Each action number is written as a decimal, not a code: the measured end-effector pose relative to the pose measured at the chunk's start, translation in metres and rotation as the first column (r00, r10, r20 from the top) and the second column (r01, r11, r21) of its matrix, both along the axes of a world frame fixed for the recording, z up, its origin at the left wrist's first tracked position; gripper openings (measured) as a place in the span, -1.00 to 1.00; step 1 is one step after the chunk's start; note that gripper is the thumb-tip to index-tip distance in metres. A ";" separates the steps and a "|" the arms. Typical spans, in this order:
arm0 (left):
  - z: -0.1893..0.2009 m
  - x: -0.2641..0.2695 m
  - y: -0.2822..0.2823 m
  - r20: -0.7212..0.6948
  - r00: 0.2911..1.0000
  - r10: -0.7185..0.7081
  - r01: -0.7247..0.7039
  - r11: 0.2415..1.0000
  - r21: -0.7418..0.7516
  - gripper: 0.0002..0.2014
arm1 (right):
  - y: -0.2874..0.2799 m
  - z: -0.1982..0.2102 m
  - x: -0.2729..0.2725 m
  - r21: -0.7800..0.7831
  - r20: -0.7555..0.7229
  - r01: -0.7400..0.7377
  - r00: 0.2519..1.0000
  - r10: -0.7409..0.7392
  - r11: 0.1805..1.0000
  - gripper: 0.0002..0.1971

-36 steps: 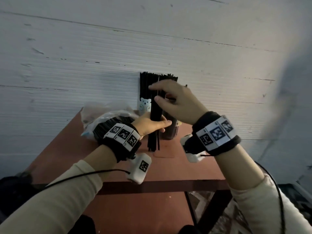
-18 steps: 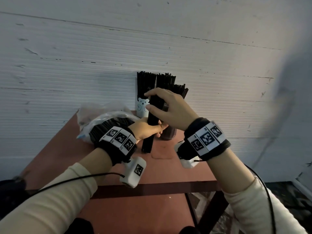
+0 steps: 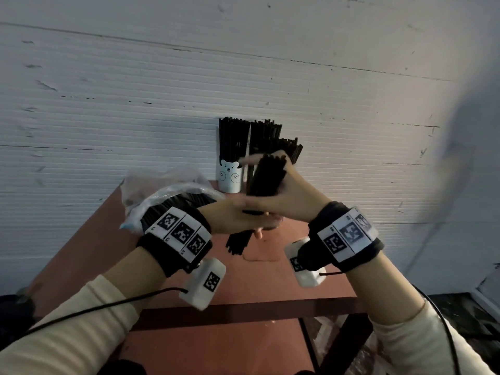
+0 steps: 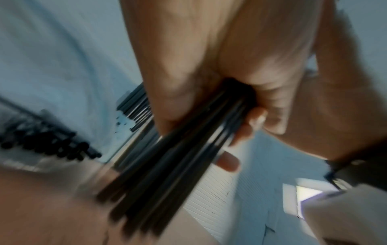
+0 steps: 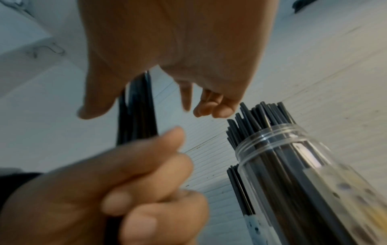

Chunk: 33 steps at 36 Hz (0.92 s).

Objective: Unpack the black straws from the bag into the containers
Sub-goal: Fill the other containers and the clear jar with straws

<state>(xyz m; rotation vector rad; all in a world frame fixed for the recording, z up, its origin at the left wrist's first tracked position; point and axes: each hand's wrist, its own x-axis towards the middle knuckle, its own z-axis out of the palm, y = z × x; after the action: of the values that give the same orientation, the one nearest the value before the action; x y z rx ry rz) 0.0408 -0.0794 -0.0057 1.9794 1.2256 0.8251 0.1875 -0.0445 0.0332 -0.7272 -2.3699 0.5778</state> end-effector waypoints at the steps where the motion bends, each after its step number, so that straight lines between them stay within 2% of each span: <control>1: -0.001 0.000 0.000 -0.025 0.999 -0.020 0.020 1.000 0.006 -0.90 | -0.002 -0.002 0.001 -0.021 0.025 -0.031 0.999 0.032 0.999 -0.51; 3: -0.004 0.003 -0.001 0.006 1.000 -0.012 0.012 0.999 0.035 -0.91 | -0.007 -0.003 0.002 -0.049 0.025 -0.066 0.997 0.068 0.997 -0.88; 8: -0.004 0.007 0.016 0.138 0.986 0.091 -0.095 0.995 0.020 -0.58 | 0.007 0.012 0.008 -0.031 -0.172 -0.101 0.981 0.094 0.994 -0.91; 11: 0.001 0.013 0.031 0.376 0.903 0.209 -0.261 0.961 0.093 -0.26 | 0.026 0.038 0.016 -0.034 -0.285 -0.052 0.958 0.040 0.998 -0.88; 13: 0.005 0.015 0.039 0.448 0.855 0.261 -0.372 0.910 0.181 -0.10 | 0.039 0.058 0.024 -0.027 -0.346 0.010 0.938 -0.019 1.000 -0.83; 16: 0.015 0.012 0.060 0.391 0.857 0.335 -0.429 0.884 0.183 0.17 | 0.055 0.084 0.034 -0.035 -0.439 0.095 0.893 -0.101 0.995 -0.83; 20: 0.026 0.004 0.087 0.262 0.902 0.343 -0.365 0.930 0.038 0.40 | 0.076 0.104 0.038 -0.085 -0.483 0.125 0.863 -0.150 0.989 -0.85; 23: 0.022 -0.002 0.102 0.172 0.934 0.312 -0.307 0.950 -0.052 0.39 | 0.092 0.109 0.037 -0.100 -0.454 0.160 0.871 -0.188 0.982 -0.87; 25: 0.016 -0.005 0.110 0.185 0.941 0.284 -0.273 0.958 -0.083 0.33 | 0.102 0.112 0.035 -0.097 -0.423 0.197 0.879 -0.220 0.976 -0.88; 29: 0.005 -0.012 0.115 0.194 0.938 0.287 -0.278 0.958 -0.070 -0.02 | 0.120 0.113 0.030 -0.101 -0.351 0.229 0.902 -0.250 0.968 -0.86; 33: 0.003 -0.012 0.112 0.220 0.931 0.292 -0.294 0.956 -0.026 -0.15 | 0.129 0.108 0.018 -0.084 -0.185 0.228 0.953 -0.240 0.970 -0.84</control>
<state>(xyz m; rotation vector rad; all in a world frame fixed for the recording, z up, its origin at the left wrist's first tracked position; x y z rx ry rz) 0.0283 0.0326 -0.0030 1.6757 1.4020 1.1663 0.2052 0.0845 0.1407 -0.9210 -2.0587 0.5928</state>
